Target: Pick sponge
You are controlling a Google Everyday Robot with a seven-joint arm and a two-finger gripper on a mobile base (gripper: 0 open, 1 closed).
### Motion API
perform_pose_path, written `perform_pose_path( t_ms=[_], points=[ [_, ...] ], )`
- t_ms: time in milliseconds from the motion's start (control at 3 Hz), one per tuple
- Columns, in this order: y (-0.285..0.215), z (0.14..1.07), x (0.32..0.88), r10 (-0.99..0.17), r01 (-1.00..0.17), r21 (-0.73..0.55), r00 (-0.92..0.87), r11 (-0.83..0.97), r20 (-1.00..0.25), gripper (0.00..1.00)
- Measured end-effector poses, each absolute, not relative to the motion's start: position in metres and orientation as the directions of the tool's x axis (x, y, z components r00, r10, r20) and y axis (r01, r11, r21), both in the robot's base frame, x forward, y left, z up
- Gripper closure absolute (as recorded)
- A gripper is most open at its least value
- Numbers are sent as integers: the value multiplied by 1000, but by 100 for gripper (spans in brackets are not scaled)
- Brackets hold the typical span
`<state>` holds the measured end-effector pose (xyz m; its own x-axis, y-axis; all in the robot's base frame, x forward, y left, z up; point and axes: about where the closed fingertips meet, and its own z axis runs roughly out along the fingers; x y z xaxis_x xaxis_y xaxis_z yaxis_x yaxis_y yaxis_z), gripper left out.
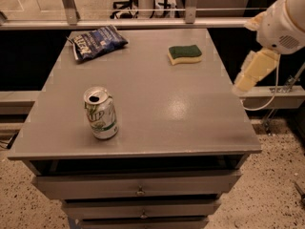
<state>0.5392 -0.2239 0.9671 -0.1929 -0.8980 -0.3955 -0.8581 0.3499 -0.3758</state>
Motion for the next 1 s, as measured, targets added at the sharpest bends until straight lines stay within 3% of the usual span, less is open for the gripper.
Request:
perform_pose_path(
  t_ms=[1000],
  points=[
    [-217, 929, 717, -732, -803, -281, -258, 526, -631, 0]
  ],
)
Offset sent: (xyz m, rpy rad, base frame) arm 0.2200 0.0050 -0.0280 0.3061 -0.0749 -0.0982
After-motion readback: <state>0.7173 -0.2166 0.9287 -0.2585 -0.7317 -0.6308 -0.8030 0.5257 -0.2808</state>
